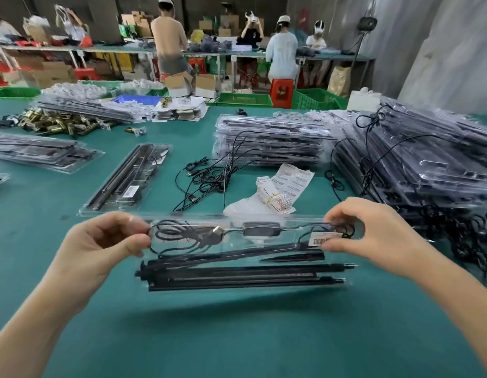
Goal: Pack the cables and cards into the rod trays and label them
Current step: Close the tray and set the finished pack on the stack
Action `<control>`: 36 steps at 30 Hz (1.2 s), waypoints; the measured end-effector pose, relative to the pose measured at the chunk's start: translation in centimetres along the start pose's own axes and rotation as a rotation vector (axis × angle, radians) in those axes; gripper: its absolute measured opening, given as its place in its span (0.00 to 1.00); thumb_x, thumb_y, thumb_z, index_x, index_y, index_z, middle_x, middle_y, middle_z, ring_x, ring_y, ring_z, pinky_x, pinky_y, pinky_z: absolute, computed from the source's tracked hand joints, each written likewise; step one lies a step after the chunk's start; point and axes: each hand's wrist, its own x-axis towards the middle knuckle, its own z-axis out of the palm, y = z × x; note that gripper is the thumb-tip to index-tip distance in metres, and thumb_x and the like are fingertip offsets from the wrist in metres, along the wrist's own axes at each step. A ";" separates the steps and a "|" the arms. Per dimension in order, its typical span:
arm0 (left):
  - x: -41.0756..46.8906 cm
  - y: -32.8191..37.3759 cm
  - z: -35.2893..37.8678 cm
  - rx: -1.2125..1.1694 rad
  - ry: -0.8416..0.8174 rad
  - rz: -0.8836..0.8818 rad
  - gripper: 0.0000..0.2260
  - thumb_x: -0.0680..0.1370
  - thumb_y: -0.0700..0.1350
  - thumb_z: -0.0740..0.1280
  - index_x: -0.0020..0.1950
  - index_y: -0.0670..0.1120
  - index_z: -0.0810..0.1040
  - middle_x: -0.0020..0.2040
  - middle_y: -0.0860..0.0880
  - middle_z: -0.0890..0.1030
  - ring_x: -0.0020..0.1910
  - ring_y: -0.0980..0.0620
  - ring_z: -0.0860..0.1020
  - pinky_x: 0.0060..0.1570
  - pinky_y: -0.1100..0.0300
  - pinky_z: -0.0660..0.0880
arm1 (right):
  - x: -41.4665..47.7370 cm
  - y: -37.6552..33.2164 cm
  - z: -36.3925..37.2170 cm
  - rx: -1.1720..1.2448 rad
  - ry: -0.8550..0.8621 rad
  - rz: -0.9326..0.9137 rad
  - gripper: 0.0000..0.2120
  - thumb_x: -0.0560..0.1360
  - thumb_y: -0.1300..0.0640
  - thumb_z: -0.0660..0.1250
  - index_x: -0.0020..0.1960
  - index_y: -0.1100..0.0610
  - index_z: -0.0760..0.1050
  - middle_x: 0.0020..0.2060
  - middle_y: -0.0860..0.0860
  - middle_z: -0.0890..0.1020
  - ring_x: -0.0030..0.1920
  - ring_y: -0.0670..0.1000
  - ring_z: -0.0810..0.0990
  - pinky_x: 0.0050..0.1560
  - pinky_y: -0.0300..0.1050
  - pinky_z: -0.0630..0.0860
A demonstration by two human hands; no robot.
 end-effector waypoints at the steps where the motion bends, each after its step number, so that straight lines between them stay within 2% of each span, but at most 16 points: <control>1: 0.1 0.4 -0.1 -0.009 0.003 0.047 0.08 0.68 0.39 0.74 0.45 0.49 0.86 0.37 0.51 0.84 0.35 0.56 0.81 0.40 0.67 0.79 | -0.1 -0.1 -0.2 -0.014 -0.023 -0.016 0.19 0.60 0.35 0.77 0.45 0.42 0.79 0.43 0.41 0.82 0.48 0.43 0.80 0.50 0.35 0.73; 5: 0.6 1.5 -0.7 -0.099 0.025 0.136 0.14 0.68 0.55 0.81 0.47 0.50 0.84 0.41 0.53 0.83 0.41 0.55 0.80 0.49 0.65 0.78 | -0.2 -0.8 -0.4 0.036 -0.056 -0.032 0.18 0.62 0.38 0.78 0.45 0.46 0.79 0.40 0.41 0.84 0.43 0.42 0.81 0.44 0.31 0.72; 8: 0.4 2.3 -0.8 -0.130 -0.118 0.251 0.13 0.72 0.51 0.79 0.49 0.48 0.80 0.49 0.45 0.80 0.54 0.44 0.79 0.56 0.48 0.77 | 0.2 -1.0 -0.6 0.077 0.072 -0.039 0.13 0.64 0.50 0.83 0.42 0.46 0.79 0.39 0.43 0.85 0.43 0.46 0.83 0.51 0.45 0.77; 10: -0.1 2.7 -0.6 -0.117 -0.205 0.268 0.14 0.74 0.48 0.78 0.52 0.47 0.77 0.60 0.40 0.80 0.65 0.35 0.78 0.61 0.40 0.77 | 0.4 -1.2 -1.4 0.100 0.123 -0.024 0.13 0.63 0.51 0.83 0.42 0.46 0.80 0.40 0.45 0.85 0.43 0.50 0.83 0.52 0.51 0.78; 13: -0.6 2.9 -0.3 -0.114 -0.310 0.149 0.25 0.74 0.48 0.79 0.67 0.48 0.72 0.63 0.35 0.81 0.59 0.31 0.81 0.51 0.32 0.78 | 1.0 -1.9 -3.1 0.112 0.087 -0.038 0.15 0.62 0.44 0.81 0.44 0.45 0.81 0.40 0.45 0.85 0.40 0.51 0.82 0.44 0.45 0.77; 16: -0.9 2.4 0.0 -0.032 -0.393 -0.032 0.37 0.72 0.55 0.79 0.78 0.53 0.68 0.55 0.24 0.78 0.55 0.19 0.75 0.64 0.26 0.68 | 2.6 -2.3 -4.9 0.047 -0.047 -0.031 0.17 0.61 0.40 0.79 0.46 0.45 0.81 0.40 0.45 0.85 0.38 0.51 0.81 0.43 0.49 0.77; 17: -1.0 2.1 0.4 -0.002 -0.393 -0.050 0.35 0.72 0.58 0.78 0.77 0.53 0.71 0.56 0.24 0.77 0.56 0.19 0.75 0.67 0.25 0.64 | 3.1 -2.4 -5.4 0.033 -0.095 -0.028 0.18 0.62 0.40 0.80 0.47 0.45 0.81 0.41 0.44 0.85 0.39 0.49 0.82 0.45 0.51 0.78; 19: -1.5 1.8 1.4 -0.002 -0.354 -0.026 0.28 0.74 0.61 0.75 0.69 0.48 0.80 0.59 0.32 0.82 0.61 0.30 0.79 0.68 0.33 0.70 | 4.2 -2.5 -6.3 -0.007 -0.184 -0.015 0.19 0.62 0.39 0.80 0.49 0.45 0.81 0.43 0.44 0.86 0.41 0.48 0.83 0.48 0.54 0.80; 21: -1.9 1.4 2.5 -0.116 -0.268 -0.084 0.23 0.74 0.58 0.75 0.62 0.44 0.83 0.59 0.38 0.84 0.61 0.36 0.82 0.62 0.42 0.78 | 5.0 -2.7 -6.9 -0.032 -0.263 0.003 0.21 0.63 0.37 0.79 0.51 0.44 0.80 0.44 0.45 0.86 0.41 0.47 0.83 0.49 0.56 0.80; 23: -1.8 1.1 2.9 -0.231 -0.137 -0.139 0.15 0.75 0.51 0.74 0.56 0.43 0.85 0.53 0.40 0.86 0.52 0.41 0.86 0.49 0.52 0.84 | 5.6 -3.0 -6.9 -0.047 -0.413 0.031 0.22 0.64 0.34 0.78 0.52 0.42 0.79 0.47 0.44 0.86 0.44 0.48 0.84 0.51 0.55 0.80; 27: -0.5 0.9 1.8 -0.321 -0.049 -0.383 0.26 0.63 0.59 0.83 0.52 0.43 0.85 0.47 0.39 0.86 0.39 0.43 0.87 0.33 0.54 0.83 | 5.6 -3.1 -4.9 0.003 -0.867 0.140 0.13 0.71 0.36 0.73 0.50 0.41 0.78 0.48 0.47 0.87 0.47 0.49 0.86 0.41 0.41 0.78; 30: 1.0 0.6 0.6 -0.199 -0.095 -0.544 0.27 0.54 0.65 0.84 0.43 0.51 0.87 0.45 0.43 0.86 0.37 0.38 0.84 0.28 0.60 0.79 | 4.5 -2.5 -3.0 0.257 -0.984 0.181 0.07 0.78 0.44 0.72 0.50 0.46 0.78 0.49 0.55 0.87 0.43 0.55 0.88 0.31 0.37 0.72; 32: 1.9 0.2 -0.3 -0.296 -0.065 -0.673 0.29 0.52 0.64 0.85 0.48 0.53 0.89 0.48 0.43 0.86 0.41 0.38 0.84 0.35 0.53 0.81 | 3.7 -1.7 -1.6 0.477 -0.914 0.180 0.07 0.78 0.47 0.72 0.51 0.49 0.78 0.46 0.58 0.87 0.38 0.56 0.86 0.28 0.37 0.70; 33: 2.1 -0.1 -0.6 -0.430 -0.064 -0.690 0.31 0.58 0.64 0.84 0.57 0.52 0.87 0.55 0.41 0.86 0.49 0.39 0.85 0.42 0.50 0.83 | 3.3 -1.3 -0.7 0.574 -0.849 0.184 0.08 0.77 0.48 0.73 0.51 0.51 0.78 0.43 0.59 0.86 0.36 0.55 0.84 0.26 0.37 0.69; 35: 2.4 -0.4 -1.3 -0.836 -0.068 -0.646 0.35 0.77 0.66 0.69 0.77 0.47 0.69 0.72 0.36 0.75 0.68 0.43 0.78 0.63 0.51 0.77 | 2.6 -0.9 1.5 0.737 -0.714 0.212 0.10 0.76 0.49 0.73 0.53 0.53 0.79 0.40 0.59 0.85 0.33 0.54 0.82 0.25 0.38 0.70; 36: 2.4 -0.6 -1.5 -1.057 -0.056 -0.666 0.35 0.81 0.67 0.62 0.80 0.45 0.62 0.76 0.37 0.70 0.72 0.45 0.74 0.68 0.54 0.73 | 2.4 -1.0 2.7 0.804 -0.657 0.225 0.12 0.76 0.49 0.73 0.55 0.54 0.79 0.41 0.60 0.85 0.32 0.53 0.82 0.25 0.38 0.71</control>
